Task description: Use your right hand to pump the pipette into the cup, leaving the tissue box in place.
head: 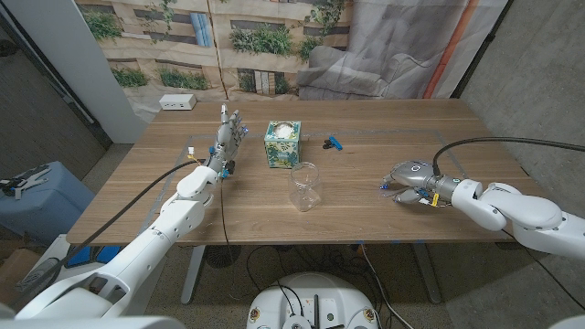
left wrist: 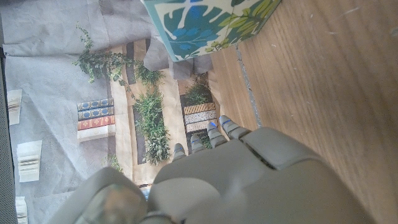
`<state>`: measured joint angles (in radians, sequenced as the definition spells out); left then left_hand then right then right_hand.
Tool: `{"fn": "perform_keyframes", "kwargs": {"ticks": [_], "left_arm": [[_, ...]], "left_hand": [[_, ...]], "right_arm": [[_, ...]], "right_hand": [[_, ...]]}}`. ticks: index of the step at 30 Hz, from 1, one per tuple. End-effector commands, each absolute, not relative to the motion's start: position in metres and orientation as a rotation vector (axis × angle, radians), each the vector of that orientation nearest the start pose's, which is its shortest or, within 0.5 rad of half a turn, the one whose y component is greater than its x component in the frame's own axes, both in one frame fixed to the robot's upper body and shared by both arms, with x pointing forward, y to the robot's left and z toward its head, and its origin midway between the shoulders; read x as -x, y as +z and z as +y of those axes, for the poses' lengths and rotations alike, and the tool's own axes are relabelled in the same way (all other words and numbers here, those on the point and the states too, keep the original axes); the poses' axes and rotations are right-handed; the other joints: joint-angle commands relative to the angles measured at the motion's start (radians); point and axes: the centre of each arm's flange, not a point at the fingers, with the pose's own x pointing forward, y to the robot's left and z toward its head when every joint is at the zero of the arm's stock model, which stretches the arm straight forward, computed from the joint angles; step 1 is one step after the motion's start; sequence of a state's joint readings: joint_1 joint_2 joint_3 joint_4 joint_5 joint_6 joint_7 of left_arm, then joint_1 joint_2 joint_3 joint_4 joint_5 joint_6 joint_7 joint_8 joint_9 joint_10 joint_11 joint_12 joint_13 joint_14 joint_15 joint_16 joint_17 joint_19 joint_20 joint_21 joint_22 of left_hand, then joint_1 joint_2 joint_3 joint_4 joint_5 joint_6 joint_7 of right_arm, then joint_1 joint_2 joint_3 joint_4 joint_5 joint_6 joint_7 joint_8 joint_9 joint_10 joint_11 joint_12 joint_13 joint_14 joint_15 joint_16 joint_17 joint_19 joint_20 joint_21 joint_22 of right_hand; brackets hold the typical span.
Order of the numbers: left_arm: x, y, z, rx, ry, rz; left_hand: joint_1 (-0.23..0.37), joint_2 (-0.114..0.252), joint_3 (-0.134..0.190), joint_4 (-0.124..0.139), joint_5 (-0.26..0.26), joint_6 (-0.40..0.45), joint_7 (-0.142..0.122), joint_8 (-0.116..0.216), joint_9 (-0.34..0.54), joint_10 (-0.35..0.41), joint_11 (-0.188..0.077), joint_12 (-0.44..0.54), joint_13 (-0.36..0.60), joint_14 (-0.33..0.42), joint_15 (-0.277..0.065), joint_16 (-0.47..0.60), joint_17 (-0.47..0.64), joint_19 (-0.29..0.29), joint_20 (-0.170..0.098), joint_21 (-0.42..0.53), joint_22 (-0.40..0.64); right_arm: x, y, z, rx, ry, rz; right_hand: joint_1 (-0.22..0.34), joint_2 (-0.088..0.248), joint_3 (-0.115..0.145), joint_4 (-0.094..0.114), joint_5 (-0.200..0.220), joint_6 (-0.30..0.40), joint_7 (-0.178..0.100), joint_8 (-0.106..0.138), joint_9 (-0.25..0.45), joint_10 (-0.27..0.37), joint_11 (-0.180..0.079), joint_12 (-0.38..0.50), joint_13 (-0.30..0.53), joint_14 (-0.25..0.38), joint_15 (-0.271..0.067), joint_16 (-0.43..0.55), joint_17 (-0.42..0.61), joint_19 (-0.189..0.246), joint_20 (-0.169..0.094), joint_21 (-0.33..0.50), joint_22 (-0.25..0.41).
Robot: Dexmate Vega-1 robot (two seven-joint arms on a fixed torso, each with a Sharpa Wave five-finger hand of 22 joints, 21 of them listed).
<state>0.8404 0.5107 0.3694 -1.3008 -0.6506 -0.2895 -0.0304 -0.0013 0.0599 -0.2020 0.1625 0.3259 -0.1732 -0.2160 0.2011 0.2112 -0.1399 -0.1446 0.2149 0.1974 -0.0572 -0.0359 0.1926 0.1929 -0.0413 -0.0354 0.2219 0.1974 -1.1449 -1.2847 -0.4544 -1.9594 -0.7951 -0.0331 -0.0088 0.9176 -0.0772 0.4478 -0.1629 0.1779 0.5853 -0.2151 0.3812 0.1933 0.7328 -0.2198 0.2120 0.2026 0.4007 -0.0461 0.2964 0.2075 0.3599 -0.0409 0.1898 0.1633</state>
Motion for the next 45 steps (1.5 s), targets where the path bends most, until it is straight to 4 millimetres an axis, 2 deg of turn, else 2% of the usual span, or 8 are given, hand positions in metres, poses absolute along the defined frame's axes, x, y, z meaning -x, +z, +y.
{"fn": "perform_keyframes", "kwargs": {"ticks": [1,11,22,34,45], "left_arm": [[-0.6526,-0.0274,0.2906,0.042,-0.207,-0.593],[-0.6526,-0.0274,0.2905,0.042,-0.207,-0.593],[-0.6525,-0.0275,0.2903,0.042,-0.207,-0.593],[-0.6526,-0.0275,0.2904,0.042,-0.207,-0.593],[-0.6526,-0.0275,0.2904,0.042,-0.207,-0.593]], "left_hand": [[-0.001,0.043,-0.007,0.001,0.004,-0.002,-0.006,0.006,0.002,-0.002,-0.003,0.004,0.006,-0.008,-0.116,0.006,0.006,-0.011,-0.09,0.005,0.002],[-0.001,0.042,-0.007,0.001,0.004,-0.001,-0.006,0.006,0.002,-0.001,-0.004,0.005,0.006,-0.009,-0.115,0.005,0.006,-0.011,-0.09,0.005,0.002],[-0.001,0.043,-0.007,0.001,0.004,-0.002,-0.006,0.006,0.002,-0.001,-0.002,0.005,0.006,-0.008,-0.116,0.006,0.006,-0.012,-0.09,0.005,0.002],[-0.001,0.043,-0.007,0.001,0.004,-0.001,-0.006,0.006,0.002,-0.001,-0.004,0.004,0.006,-0.008,-0.116,0.006,0.006,-0.012,-0.09,0.005,0.002],[-0.001,0.043,-0.007,0.001,0.004,-0.001,-0.006,0.006,0.002,-0.001,-0.004,0.004,0.006,-0.008,-0.116,0.006,0.006,-0.011,-0.091,0.005,0.002]], "right_arm": [[-0.5242,-0.0731,-0.3101,2.047,0.142,-0.585],[-0.5244,-0.0748,-0.3088,2.042,0.144,-0.607],[-0.5274,-0.073,-0.3052,2.057,0.142,-0.593],[-0.5281,-0.0747,-0.3037,2.07,0.146,-0.58],[-0.5221,-0.077,-0.3015,2.058,0.121,-0.592]], "right_hand": [[0.006,0.0,-0.009,0.003,0.004,0.028,0.0,0.011,0.005,0.029,-0.001,0.009,0.003,0.017,-0.134,0.01,0.003,0.017,-0.036,0.001,0.002],[0.025,0.013,-0.02,0.001,0.005,0.075,-0.002,0.027,0.008,0.074,-0.002,0.009,0.003,0.038,-0.151,0.021,0.008,0.029,-0.044,0.0,0.002],[0.075,0.051,-0.024,-0.005,0.005,0.121,-0.003,0.042,0.011,0.13,-0.003,0.007,0.004,0.049,-0.159,0.034,0.017,0.034,-0.053,-0.002,0.002],[0.097,0.072,-0.031,-0.003,0.003,0.148,-0.002,0.05,0.013,0.152,-0.004,0.004,0.004,0.063,-0.159,0.046,0.023,0.038,-0.057,-0.002,0.002],[0.122,0.079,-0.057,-0.003,0.001,0.2,-0.002,0.069,0.017,0.211,-0.004,0.005,0.004,0.085,-0.162,0.067,0.03,0.053,-0.058,0.0,0.002]]}}
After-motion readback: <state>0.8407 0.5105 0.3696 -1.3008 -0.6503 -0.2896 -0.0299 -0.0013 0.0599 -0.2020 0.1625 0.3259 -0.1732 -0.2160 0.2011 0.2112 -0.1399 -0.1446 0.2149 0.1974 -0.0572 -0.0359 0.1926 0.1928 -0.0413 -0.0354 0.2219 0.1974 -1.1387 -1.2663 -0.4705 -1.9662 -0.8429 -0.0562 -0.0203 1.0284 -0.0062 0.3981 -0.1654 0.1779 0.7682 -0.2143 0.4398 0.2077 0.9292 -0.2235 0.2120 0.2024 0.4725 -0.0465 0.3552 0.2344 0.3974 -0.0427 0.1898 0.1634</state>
